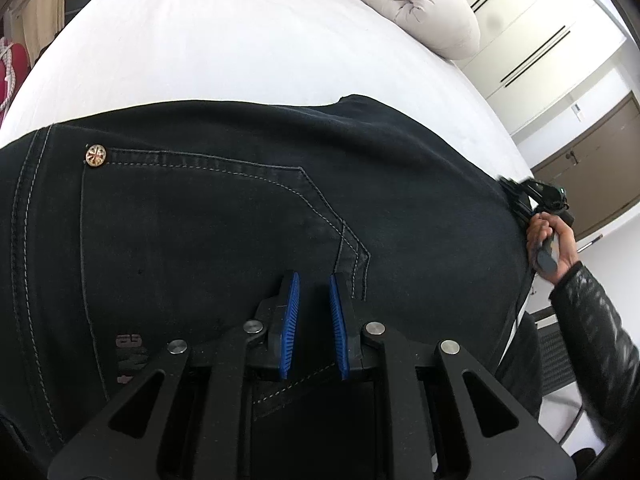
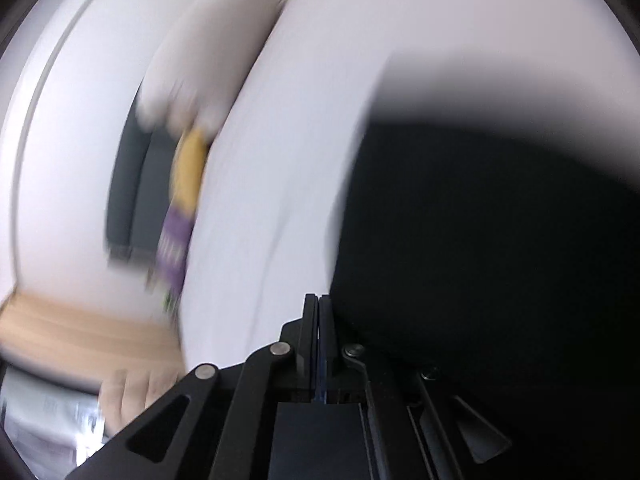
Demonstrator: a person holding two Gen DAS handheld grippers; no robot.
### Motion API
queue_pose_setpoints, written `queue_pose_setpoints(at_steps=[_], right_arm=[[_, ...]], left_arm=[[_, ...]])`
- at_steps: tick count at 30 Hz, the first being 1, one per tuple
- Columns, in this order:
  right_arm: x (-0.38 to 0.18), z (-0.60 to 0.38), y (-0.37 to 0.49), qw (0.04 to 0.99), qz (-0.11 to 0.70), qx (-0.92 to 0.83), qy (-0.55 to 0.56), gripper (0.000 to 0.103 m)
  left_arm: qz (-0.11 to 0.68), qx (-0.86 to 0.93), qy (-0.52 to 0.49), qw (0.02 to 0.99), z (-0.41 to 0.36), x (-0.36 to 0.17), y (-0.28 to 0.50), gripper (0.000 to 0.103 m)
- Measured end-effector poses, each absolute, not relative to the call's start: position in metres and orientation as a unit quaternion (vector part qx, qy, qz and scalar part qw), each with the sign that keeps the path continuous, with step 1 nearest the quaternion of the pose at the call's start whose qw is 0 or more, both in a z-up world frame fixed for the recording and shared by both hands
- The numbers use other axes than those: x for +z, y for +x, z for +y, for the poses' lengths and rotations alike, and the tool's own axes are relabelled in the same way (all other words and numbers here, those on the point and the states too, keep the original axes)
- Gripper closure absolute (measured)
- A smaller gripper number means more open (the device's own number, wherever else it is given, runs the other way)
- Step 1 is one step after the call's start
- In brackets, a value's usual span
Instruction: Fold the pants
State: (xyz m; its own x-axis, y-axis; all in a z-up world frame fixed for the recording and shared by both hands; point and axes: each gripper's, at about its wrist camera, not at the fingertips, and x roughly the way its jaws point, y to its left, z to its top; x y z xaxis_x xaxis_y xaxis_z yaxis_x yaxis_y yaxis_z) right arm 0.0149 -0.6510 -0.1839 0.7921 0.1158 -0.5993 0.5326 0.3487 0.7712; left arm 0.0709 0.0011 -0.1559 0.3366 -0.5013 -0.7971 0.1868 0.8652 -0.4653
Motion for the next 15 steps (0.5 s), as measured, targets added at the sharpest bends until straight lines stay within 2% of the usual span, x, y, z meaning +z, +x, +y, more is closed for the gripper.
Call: queue_pose_setpoints(at_steps=[2, 4, 5, 7, 10, 14, 15], right_arm=[[-0.174, -0.684, -0.004, 0.759, 0.26, -0.182, 0.568, 0.103], [-0.147, -0.697, -0.028, 0.762, 0.252, -0.253, 0.54, 0.092], [-0.137, -0.694, -0.038, 0.768, 0.243, -0.26, 0.533, 0.092], [-0.121, -0.669, -0.049, 0.782, 0.233, -0.179, 0.55, 0.092], [-0.111, -0.581, -0.037, 0.803, 0.286, -0.051, 0.52, 0.089], [-0.15, -0.451, -0.002, 0.76, 0.379, 0.103, 0.517, 0.083], [-0.168, -0.42, 0.007, 0.741, 0.412, 0.128, 0.514, 0.077]], left_arm=[[0.535, -0.213, -0.146, 0.805, 0.002, -0.154, 0.072, 0.087], [0.534, -0.208, -0.143, 0.807, 0.004, -0.15, 0.069, 0.087], [0.533, -0.205, -0.139, 0.809, 0.003, -0.147, 0.067, 0.087], [0.53, -0.194, -0.115, 0.817, -0.008, -0.133, 0.066, 0.087], [0.502, -0.239, -0.117, 0.823, -0.033, -0.107, 0.071, 0.087], [0.495, -0.311, -0.109, 0.804, -0.095, -0.099, 0.102, 0.087], [0.502, -0.317, -0.099, 0.798, -0.108, -0.107, 0.111, 0.087]])
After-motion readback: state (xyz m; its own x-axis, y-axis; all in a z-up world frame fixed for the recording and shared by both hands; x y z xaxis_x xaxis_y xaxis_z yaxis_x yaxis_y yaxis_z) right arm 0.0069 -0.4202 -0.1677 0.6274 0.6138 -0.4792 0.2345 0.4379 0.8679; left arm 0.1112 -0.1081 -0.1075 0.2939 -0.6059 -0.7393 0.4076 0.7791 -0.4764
